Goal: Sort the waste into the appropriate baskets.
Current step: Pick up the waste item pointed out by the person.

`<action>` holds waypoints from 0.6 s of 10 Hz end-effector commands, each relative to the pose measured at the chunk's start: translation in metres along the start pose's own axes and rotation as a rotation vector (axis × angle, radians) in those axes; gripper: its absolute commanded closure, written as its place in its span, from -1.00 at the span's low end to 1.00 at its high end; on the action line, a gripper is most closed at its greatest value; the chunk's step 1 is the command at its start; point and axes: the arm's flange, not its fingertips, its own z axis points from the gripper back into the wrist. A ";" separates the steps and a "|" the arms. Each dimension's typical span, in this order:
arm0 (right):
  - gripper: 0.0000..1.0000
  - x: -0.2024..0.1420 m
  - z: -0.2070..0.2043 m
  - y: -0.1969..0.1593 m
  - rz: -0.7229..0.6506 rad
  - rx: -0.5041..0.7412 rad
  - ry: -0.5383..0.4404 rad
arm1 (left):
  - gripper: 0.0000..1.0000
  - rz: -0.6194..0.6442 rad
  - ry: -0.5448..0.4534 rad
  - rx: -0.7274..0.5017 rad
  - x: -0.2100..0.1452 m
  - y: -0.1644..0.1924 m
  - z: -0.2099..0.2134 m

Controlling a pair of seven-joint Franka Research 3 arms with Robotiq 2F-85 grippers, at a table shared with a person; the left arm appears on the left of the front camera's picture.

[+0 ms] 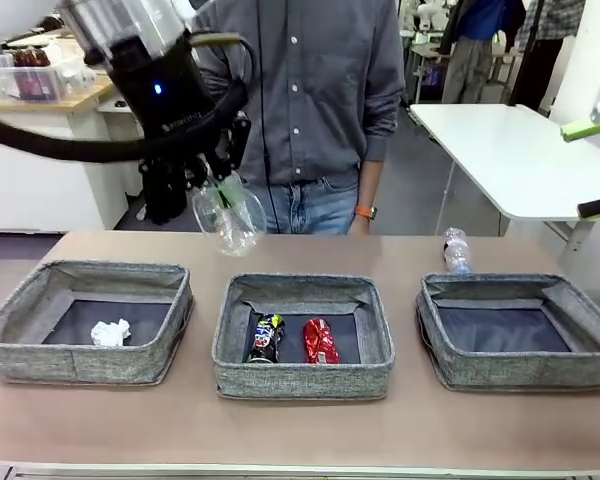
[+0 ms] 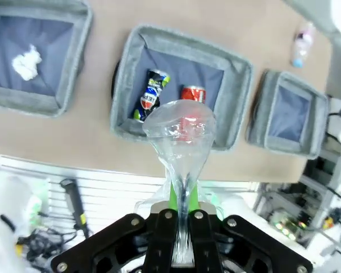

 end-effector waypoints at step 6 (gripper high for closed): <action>-1.00 0.001 -0.001 0.000 0.012 0.022 0.001 | 1.00 -0.115 0.070 -0.137 0.004 -0.029 -0.019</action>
